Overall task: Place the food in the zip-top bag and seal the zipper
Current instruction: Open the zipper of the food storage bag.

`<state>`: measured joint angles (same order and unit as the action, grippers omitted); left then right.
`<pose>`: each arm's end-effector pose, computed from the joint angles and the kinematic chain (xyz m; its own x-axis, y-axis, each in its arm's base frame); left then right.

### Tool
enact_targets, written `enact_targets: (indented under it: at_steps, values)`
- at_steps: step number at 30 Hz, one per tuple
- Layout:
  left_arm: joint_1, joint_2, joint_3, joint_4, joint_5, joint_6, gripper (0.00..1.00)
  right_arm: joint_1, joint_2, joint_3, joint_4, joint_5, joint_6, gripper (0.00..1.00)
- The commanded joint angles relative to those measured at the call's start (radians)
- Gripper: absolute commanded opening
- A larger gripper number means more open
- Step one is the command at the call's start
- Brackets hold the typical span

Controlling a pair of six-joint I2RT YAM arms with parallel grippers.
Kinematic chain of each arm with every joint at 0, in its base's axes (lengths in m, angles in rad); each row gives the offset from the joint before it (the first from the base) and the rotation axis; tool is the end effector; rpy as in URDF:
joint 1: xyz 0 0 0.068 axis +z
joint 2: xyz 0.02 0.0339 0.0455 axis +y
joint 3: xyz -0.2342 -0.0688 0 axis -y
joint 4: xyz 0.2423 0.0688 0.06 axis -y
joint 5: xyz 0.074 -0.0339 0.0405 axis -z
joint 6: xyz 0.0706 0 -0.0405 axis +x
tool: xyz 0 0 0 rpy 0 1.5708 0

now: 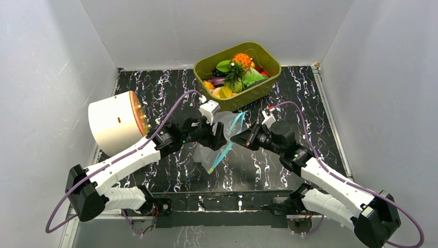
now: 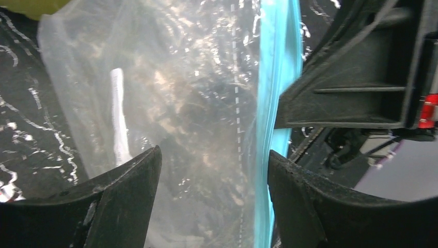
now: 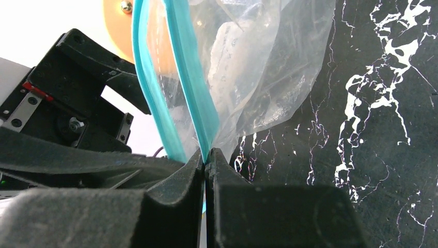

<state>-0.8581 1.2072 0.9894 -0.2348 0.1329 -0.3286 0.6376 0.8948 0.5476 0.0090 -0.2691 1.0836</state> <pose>0.1994 -0.2450 0.2757 -0.5378 0.1331 -0.8325 0.6913 0.6349 -0.3451 0.1943 0.1673 0.2230 -0.8100 0.4601 -0.3637 -0.1274 0.4673 0.8749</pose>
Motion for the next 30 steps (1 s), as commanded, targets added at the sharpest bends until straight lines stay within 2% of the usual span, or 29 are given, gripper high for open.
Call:
enact_targets:
  at_steps: [1, 3, 7, 9, 17, 26, 30]
  values:
    - [-0.017, -0.002, 0.024, -0.041, -0.16, 0.05, 0.69, 0.006, -0.004, 0.045, 0.072, 0.0, 0.013, 0.0]
    - [-0.022, -0.013, 0.032, -0.056, -0.197, 0.064, 0.55, 0.006, -0.005, 0.041, 0.067, 0.004, 0.01, 0.0]
    - [-0.022, -0.064, 0.044, -0.078, -0.261, 0.086, 0.1, 0.006, -0.016, 0.021, 0.023, 0.036, -0.03, 0.0]
    - [-0.023, -0.1, 0.051, -0.096, -0.306, 0.095, 0.0, 0.006, -0.027, 0.006, -0.015, 0.07, -0.05, 0.0]
    - [-0.022, -0.183, 0.052, -0.126, -0.395, 0.126, 0.0, 0.007, -0.039, -0.041, -0.235, 0.236, -0.111, 0.0]
    - [-0.021, -0.124, 0.026, -0.094, -0.285, 0.123, 0.0, 0.006, -0.042, -0.033, -0.118, 0.157, -0.111, 0.01]
    - [-0.022, -0.118, -0.007, -0.065, -0.267, 0.123, 0.0, 0.006, -0.036, 0.039, -0.109, 0.14, -0.151, 0.17]
